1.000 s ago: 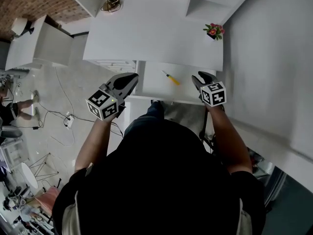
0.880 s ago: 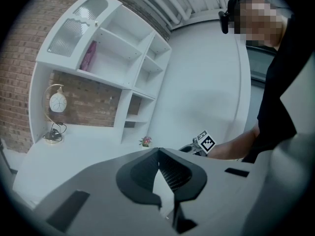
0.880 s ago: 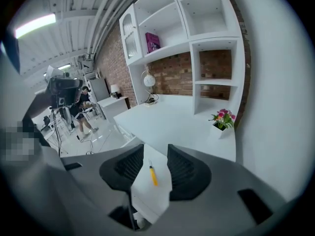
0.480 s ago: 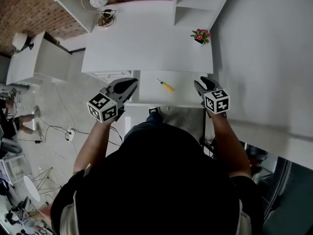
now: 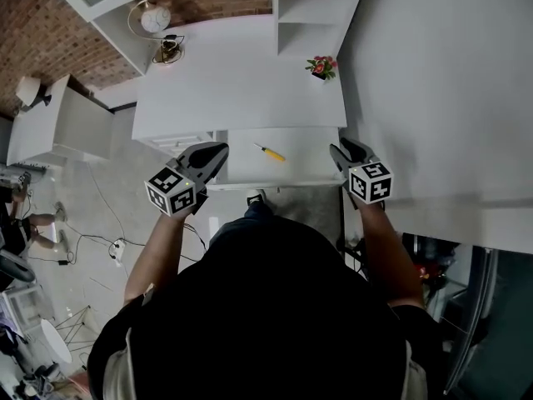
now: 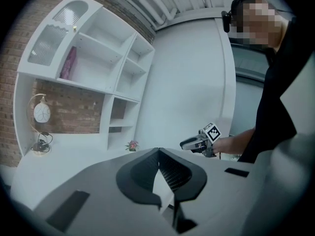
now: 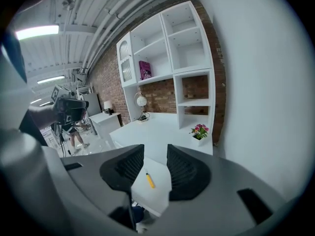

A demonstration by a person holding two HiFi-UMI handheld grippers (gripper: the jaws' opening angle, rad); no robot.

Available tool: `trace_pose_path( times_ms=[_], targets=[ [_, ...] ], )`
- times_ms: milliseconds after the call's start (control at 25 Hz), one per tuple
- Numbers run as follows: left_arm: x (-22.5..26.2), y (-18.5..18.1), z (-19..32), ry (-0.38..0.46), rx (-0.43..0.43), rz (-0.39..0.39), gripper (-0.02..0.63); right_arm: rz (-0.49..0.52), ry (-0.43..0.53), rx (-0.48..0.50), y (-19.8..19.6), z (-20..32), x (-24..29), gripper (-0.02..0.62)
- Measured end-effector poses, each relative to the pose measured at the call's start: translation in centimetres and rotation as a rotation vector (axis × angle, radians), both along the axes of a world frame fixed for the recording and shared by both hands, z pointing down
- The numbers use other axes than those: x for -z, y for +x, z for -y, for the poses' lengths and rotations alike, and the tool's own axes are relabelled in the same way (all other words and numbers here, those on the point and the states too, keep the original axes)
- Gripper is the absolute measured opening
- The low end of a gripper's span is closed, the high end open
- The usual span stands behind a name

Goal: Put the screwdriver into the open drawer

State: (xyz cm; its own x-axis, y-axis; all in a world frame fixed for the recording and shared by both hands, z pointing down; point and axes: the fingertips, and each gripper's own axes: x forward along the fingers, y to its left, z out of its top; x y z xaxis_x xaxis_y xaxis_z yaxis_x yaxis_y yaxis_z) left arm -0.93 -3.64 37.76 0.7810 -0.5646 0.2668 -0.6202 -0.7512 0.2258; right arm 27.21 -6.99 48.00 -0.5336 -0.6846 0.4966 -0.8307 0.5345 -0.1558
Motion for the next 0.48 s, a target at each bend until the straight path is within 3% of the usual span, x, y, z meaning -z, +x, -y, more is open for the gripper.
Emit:
trace_pose_path(
  times_ms=[480],
  targets=[
    [0.4, 2.5, -2.3, 0.007, -0.030, -0.006, 0.017, 0.004, 0.069, -0.041, 2.6, -3.8, 2.5, 0.147]
  ],
)
